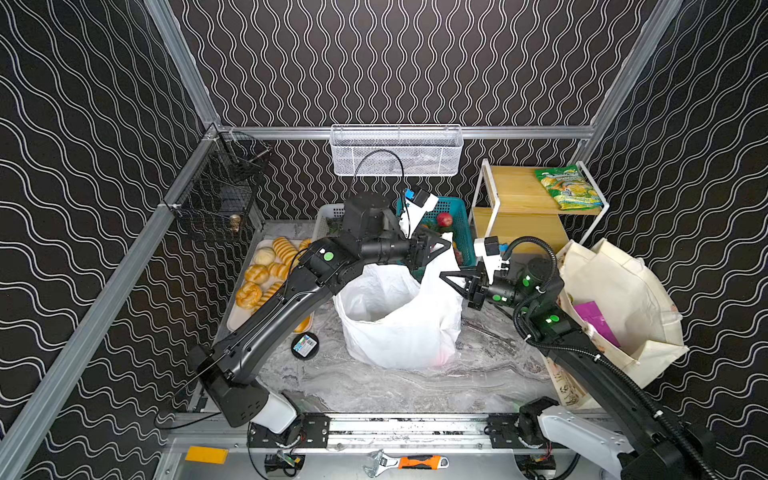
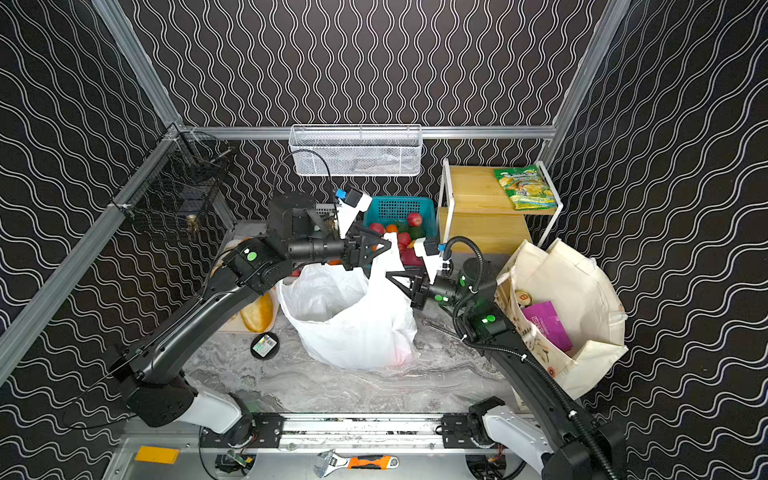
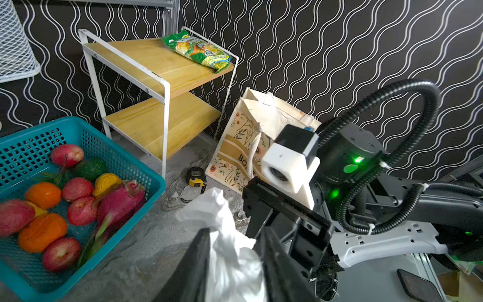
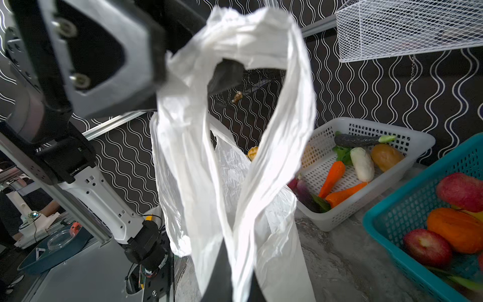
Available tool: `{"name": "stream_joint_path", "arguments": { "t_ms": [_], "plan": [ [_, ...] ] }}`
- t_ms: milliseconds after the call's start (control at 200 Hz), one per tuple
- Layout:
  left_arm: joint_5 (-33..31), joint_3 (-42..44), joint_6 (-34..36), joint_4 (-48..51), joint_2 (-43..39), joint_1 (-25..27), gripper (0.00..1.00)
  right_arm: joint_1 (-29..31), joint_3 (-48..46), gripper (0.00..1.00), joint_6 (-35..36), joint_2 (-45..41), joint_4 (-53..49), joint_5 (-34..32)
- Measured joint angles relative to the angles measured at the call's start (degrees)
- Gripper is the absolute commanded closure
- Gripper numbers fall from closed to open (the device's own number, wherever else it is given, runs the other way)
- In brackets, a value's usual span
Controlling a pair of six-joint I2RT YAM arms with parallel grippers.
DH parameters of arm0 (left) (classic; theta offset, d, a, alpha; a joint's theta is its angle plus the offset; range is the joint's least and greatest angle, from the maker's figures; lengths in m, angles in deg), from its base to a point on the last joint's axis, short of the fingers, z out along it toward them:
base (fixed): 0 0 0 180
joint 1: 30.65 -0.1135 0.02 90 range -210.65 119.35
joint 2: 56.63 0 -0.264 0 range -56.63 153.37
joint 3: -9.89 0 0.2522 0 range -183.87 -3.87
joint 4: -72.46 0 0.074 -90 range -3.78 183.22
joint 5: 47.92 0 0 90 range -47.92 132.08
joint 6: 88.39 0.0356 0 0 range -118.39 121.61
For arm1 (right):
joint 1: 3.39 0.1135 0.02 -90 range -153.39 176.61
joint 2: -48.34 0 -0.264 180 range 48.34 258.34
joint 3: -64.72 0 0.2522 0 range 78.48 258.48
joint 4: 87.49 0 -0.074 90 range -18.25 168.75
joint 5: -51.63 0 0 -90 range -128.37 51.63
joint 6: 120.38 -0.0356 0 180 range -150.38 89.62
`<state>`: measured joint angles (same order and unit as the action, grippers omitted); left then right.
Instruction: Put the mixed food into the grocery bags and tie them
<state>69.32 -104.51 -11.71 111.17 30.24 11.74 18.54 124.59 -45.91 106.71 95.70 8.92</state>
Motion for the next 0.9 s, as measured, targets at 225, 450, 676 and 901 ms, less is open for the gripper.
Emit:
{"name": "stream_joint_path", "arguments": {
  "t_ms": [225,450,676,901],
  "plan": [
    [0.2,-0.6,-0.1,1.4,-0.1,0.0,0.99,0.0,-0.2,0.8,1.2,-0.7,-1.0,-1.3],
    [1.8,1.6,0.4,-1.4,-3.9,0.0,1.0,0.0,0.0,0.34,4.2,-3.0,-5.7,-1.7],
    [4.8,3.8,4.7,-2.8,-6.1,0.0,1.0,0.0,3.3,0.09,4.7,-5.5,-6.3,-1.0],
    [7.8,4.0,7.5,-2.9,-6.7,0.0,1.0,0.0,9.8,0.01,7.4,-1.1,-6.6,-0.4]
  ]
}}
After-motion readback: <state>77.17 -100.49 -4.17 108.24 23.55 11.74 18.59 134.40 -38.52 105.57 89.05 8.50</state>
